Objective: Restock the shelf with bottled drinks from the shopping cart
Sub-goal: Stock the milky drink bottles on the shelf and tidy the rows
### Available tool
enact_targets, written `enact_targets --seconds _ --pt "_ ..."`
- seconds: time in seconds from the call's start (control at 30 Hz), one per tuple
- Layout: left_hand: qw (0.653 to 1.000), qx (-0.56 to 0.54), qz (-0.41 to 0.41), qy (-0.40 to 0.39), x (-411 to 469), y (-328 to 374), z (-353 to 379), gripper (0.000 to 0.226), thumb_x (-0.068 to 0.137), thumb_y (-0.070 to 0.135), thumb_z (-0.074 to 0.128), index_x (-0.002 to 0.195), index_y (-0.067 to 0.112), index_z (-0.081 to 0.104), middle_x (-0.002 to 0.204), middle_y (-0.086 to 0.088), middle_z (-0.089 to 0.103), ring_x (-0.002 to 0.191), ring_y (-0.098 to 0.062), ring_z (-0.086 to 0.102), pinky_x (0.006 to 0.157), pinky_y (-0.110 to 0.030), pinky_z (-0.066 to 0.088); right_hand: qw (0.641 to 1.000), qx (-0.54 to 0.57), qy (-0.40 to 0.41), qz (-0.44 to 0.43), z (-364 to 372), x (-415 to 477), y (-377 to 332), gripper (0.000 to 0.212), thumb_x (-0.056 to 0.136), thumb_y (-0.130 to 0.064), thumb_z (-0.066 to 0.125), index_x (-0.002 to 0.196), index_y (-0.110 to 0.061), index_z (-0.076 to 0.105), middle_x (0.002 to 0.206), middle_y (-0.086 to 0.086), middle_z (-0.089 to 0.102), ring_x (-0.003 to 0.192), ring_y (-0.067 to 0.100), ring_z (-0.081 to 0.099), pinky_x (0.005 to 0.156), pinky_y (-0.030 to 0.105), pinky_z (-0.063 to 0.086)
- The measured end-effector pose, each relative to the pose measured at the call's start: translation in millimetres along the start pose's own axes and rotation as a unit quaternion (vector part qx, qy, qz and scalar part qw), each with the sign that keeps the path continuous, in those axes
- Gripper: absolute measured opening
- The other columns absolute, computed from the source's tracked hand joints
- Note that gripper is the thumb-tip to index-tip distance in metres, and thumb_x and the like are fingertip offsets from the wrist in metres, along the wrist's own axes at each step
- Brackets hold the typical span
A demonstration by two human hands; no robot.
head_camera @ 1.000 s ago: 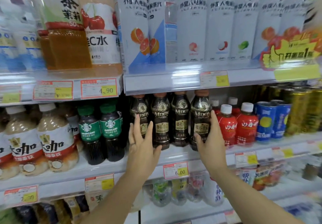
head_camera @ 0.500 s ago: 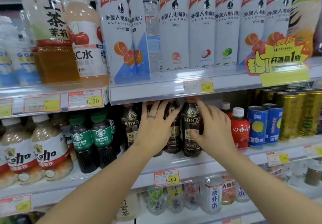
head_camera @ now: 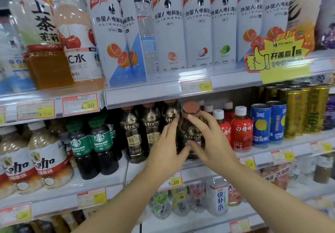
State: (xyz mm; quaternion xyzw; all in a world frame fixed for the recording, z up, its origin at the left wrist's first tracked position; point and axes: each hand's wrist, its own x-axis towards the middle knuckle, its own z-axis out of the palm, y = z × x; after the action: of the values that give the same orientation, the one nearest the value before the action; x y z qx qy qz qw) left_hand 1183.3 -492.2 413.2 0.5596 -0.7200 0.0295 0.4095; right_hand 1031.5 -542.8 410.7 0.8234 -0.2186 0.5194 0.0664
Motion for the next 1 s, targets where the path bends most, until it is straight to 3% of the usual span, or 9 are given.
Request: enact_targets --seconds 0.1,0.23,0.33,0.43,0.5,0.57,0.7,0.8,1.0 --pt "0.985 -0.168 -0.032 -0.02 -9 -3 6 0.076 0.082 0.021 0.065 0.141 0.041 0.021 0.129 0.021 0.052 0.116 0.001 0.053 0.092 -0.019 0.046 0.999 0.033 0.001 -0.034 5 -10 -11 0.083 0.079 -0.001 0.068 0.141 -0.03 0.022 0.144 0.012 0.032 0.133 0.023 0.033 0.106 0.032 0.036" --pt "0.977 -0.198 -0.037 0.075 -25 -7 -2 0.067 0.076 0.014 0.069 0.116 0.058 0.037 0.109 0.029 0.059 0.105 0.003 0.059 0.086 -0.01 0.046 0.991 0.118 -0.049 -0.044 5 -5 -20 0.076 0.085 -0.019 0.065 0.145 -0.026 0.019 0.149 -0.006 0.028 0.139 0.011 0.028 0.113 0.026 0.028" --pt "0.97 -0.206 -0.052 0.121 -38 -9 -12 0.062 0.073 0.028 0.076 0.115 0.055 0.039 0.112 0.028 0.059 0.107 0.003 0.058 0.09 -0.018 0.048 0.957 0.261 -0.074 0.103 1 -2 -13 0.076 0.082 -0.056 0.057 0.144 -0.043 0.016 0.145 -0.031 0.023 0.136 -0.005 0.025 0.111 0.017 0.026" --pt "0.966 -0.187 -0.067 0.165 -49 -10 -26 0.064 0.069 0.032 0.075 0.114 0.059 0.037 0.114 0.028 0.057 0.111 0.002 0.056 0.093 -0.016 0.045 0.89 0.352 -0.104 0.27 12 6 3 0.09 0.071 -0.077 0.049 0.145 -0.042 0.012 0.15 -0.024 0.019 0.138 -0.004 0.019 0.113 0.026 0.022" --pt "0.966 -0.174 -0.076 0.175 -54 -9 -35 0.064 0.069 0.033 0.074 0.112 0.062 0.037 0.113 0.029 0.057 0.111 0.003 0.055 0.092 -0.017 0.044 0.853 0.409 -0.127 0.299 23 16 9 0.09 0.069 -0.074 0.054 0.143 -0.044 0.013 0.139 -0.037 0.028 0.124 -0.02 0.029 0.101 0.009 0.028" --pt "0.967 -0.17 -0.077 0.173 -56 -8 -41 0.063 0.072 0.03 0.074 0.116 0.057 0.038 0.114 0.027 0.057 0.112 0.001 0.056 0.093 -0.022 0.043 0.839 0.437 -0.138 0.294 35 27 14 0.067 0.074 -0.061 0.06 0.128 -0.053 0.02 0.105 -0.053 0.035 0.092 -0.036 0.038 0.073 -0.007 0.035" --pt "0.964 -0.183 -0.102 0.165 -54 -10 -48 0.065 0.07 0.028 0.075 0.123 0.043 0.04 0.116 0.021 0.06 0.111 -0.004 0.059 0.097 -0.039 0.047 0.829 0.451 -0.155 0.293 58 35 25 0.058 0.069 -0.059 0.069 0.114 -0.06 0.032 0.113 -0.034 0.049 0.11 -0.009 0.05 0.09 0.018 0.04" --pt "0.965 -0.18 -0.107 0.156 -52 -14 -49 0.065 0.07 0.027 0.076 0.12 0.048 0.04 0.115 0.022 0.061 0.11 -0.003 0.059 0.095 -0.039 0.048 0.826 0.456 -0.157 0.291 66 36 33 0.051 0.064 -0.063 0.07 0.101 -0.071 0.036 0.114 -0.033 0.052 0.112 -0.007 0.051 0.096 0.026 0.041" --pt "0.968 -0.185 -0.115 0.125 -55 -19 -42 0.065 0.072 0.024 0.077 0.12 0.046 0.04 0.114 0.023 0.061 0.109 -0.002 0.059 0.094 -0.033 0.047 0.836 0.437 -0.155 0.292 70 36 40 0.08 0.061 -0.068 0.07 0.13 -0.055 0.032 0.125 -0.027 0.052 0.121 0.001 0.048 0.108 0.037 0.037"
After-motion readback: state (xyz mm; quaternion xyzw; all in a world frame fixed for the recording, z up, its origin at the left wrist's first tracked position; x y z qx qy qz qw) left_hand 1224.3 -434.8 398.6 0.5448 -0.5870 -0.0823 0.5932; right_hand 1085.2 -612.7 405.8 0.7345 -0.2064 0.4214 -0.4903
